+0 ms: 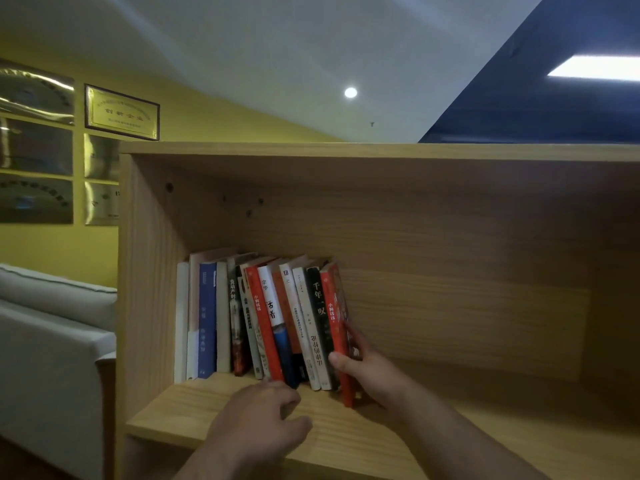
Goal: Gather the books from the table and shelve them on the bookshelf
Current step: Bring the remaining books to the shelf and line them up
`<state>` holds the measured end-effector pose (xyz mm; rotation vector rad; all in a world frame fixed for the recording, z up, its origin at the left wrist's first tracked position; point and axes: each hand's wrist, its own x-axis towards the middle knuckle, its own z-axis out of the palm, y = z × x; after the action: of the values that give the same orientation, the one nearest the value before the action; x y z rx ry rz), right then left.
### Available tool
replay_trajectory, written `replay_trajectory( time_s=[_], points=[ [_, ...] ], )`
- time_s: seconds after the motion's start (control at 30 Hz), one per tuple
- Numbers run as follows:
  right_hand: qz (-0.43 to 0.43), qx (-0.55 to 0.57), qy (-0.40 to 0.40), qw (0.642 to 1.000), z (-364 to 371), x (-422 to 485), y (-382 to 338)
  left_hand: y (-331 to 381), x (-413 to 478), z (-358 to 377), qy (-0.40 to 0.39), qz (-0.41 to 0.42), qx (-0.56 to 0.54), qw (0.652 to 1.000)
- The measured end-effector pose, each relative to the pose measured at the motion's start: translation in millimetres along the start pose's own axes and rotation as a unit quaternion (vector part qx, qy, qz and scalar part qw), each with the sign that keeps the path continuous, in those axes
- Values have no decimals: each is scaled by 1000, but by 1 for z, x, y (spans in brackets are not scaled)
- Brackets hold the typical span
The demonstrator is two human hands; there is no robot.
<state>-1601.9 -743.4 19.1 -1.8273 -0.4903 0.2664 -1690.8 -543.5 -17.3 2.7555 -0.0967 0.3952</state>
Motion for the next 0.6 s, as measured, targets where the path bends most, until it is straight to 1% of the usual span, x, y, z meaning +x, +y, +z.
replay_trajectory(
  time_s=[0.3,0.47,0.53,0.6],
  points=[
    [-43,31,0,999,4,23,9,0,0,1,-1,-4,-4,1000],
    [-99,10,35,994,13,25,17,4,-5,-4,-11,-26,-15,999],
    [-109,-14,46,993,17,24,17,4,-7,-4,9,-48,-62,997],
    [-130,-27,57,990,17,25,18,-2,-6,-7,47,-82,-152,984]
  ],
)
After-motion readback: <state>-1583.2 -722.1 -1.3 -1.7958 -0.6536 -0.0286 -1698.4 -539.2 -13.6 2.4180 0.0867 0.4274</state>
